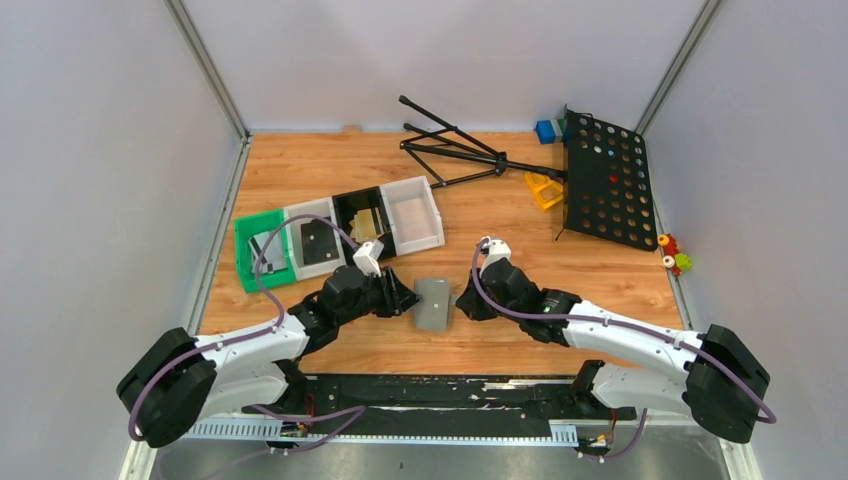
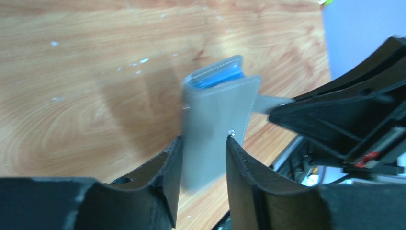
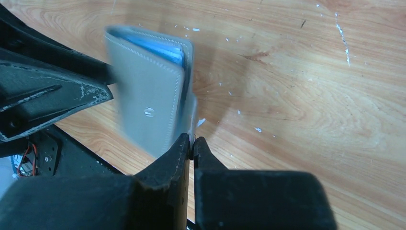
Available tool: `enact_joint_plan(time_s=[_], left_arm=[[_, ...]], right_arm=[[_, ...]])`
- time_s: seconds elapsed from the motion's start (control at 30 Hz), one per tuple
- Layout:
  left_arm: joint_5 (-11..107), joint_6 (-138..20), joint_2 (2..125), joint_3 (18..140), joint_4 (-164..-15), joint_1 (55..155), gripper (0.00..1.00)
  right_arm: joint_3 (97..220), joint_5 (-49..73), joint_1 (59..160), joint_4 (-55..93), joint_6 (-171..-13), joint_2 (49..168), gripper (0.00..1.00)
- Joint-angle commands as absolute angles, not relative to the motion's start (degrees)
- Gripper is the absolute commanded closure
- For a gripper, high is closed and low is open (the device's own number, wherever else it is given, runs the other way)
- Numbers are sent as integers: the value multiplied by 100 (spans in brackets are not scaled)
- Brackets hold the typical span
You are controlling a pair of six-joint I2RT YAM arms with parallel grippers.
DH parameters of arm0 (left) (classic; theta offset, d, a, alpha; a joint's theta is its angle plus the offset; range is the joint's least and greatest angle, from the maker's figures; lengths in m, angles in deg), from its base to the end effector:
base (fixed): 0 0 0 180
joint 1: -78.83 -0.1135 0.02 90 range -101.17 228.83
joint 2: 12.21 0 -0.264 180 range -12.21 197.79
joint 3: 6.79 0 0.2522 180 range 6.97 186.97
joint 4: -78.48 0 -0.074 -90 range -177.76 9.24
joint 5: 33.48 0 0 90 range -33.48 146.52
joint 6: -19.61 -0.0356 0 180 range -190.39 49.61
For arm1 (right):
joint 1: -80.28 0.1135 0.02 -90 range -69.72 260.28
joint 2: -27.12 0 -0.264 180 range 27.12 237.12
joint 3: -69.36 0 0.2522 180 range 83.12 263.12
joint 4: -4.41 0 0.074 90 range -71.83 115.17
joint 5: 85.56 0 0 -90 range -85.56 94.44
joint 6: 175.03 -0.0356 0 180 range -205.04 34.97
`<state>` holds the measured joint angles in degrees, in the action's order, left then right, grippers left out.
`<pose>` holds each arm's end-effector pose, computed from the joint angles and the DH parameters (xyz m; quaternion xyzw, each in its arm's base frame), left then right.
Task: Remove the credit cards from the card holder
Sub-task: Open the card holder at the center of the board.
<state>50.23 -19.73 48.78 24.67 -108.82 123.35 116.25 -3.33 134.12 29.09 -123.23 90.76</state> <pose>0.1489 -0.1519 0.1787 -0.0138 0.8294 -0.4417 0.3418 0.1374 0.1798 0.2051 -0.0961 0.9048 0.2524 0.3294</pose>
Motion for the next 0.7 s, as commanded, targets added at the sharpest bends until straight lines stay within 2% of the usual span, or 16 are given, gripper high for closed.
enact_joint_plan(time_s=[0.0, 0.1, 0.3, 0.4, 0.43, 0.47, 0.67], left_arm=[[5148, -2285, 4944, 2410, -10680, 12395, 49], [5182, -2513, 4925, 2477, -10379, 12414, 35], [5205, -3192, 4832, 2914, -9606, 12571, 17], [5117, -3394, 4789, 3095, -9445, 12624, 11], [5049, -3427, 4775, 3115, -9475, 12629, 3], [4984, -3448, 4775, 3137, -9505, 12630, 1], [4527, -3484, 4934, 3238, -9807, 12637, 0]], right_arm=[[11558, -276, 13380, 2848, -12239, 8928, 100], [11564, -243, 13380, 2839, -12207, 8891, 100], [11615, -151, 13380, 2904, -12156, 8840, 100], [11661, -116, 13375, 2902, -12123, 8768, 100], [11678, -111, 13374, 2903, -12102, 8749, 100], [11697, -110, 13370, 2909, -12081, 8731, 100], [11825, -56, 13372, 2892, -11944, 8723, 100]])
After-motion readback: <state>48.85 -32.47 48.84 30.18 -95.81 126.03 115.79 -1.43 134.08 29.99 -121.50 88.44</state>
